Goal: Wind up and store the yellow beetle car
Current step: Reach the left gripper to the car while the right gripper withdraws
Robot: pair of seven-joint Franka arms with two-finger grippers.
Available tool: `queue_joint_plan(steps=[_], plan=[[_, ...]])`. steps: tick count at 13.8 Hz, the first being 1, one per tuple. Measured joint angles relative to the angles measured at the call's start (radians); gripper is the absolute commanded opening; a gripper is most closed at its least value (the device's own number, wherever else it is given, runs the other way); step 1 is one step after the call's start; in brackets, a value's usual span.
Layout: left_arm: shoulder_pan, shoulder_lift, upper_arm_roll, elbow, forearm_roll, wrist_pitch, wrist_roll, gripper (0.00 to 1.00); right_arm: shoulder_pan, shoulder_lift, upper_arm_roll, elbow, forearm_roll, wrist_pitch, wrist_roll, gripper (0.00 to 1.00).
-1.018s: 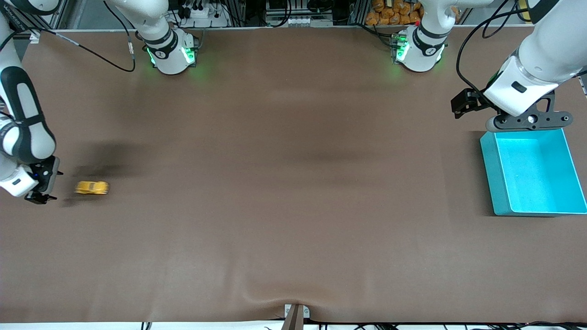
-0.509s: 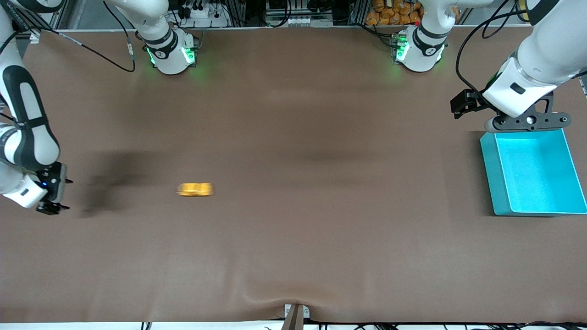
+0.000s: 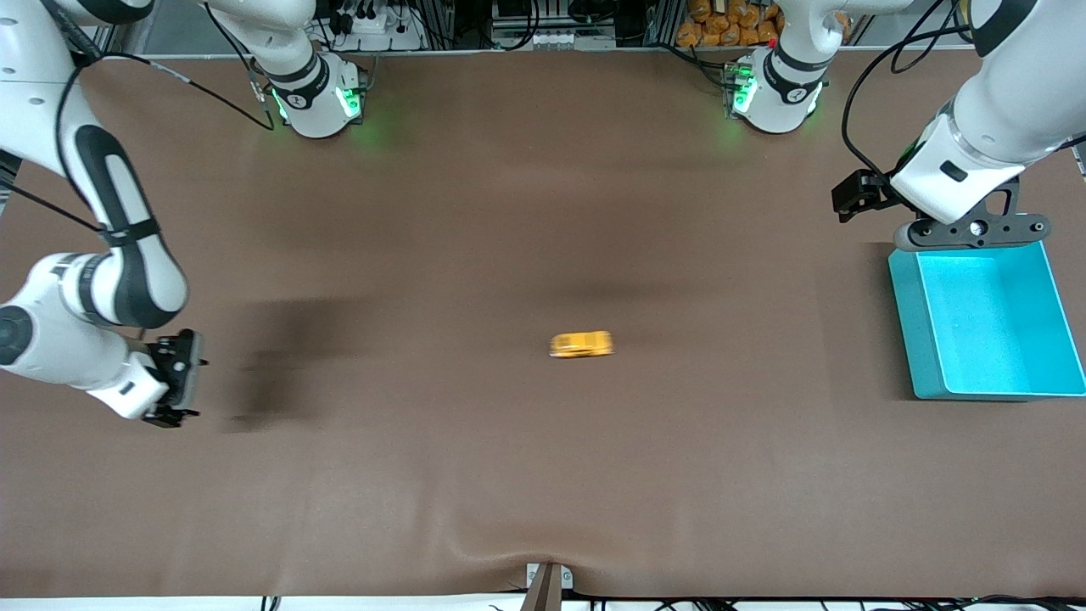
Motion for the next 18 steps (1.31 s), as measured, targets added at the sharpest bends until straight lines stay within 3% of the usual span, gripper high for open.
queue_joint_plan(steps=[5,10,13,18], plan=[[0.001,0.011,0.0,-0.006,0.0,0.0,-0.063,1.0,0.021,0.0,0.084,0.004,0.0,-0.005,0.207,1.0],[0.001,0.025,0.001,-0.041,0.0,0.0,-0.162,1.0,0.021,0.0,0.095,-0.001,0.0,-0.011,0.256,1.0],[0.004,0.049,0.002,-0.099,0.0,0.023,-0.366,1.0,0.021,0.0,0.101,-0.004,0.0,-0.011,0.277,1.0],[0.005,0.093,0.003,-0.231,0.0,0.199,-0.658,1.0,0.023,-0.046,0.117,-0.004,0.0,-0.092,0.471,1.0]])
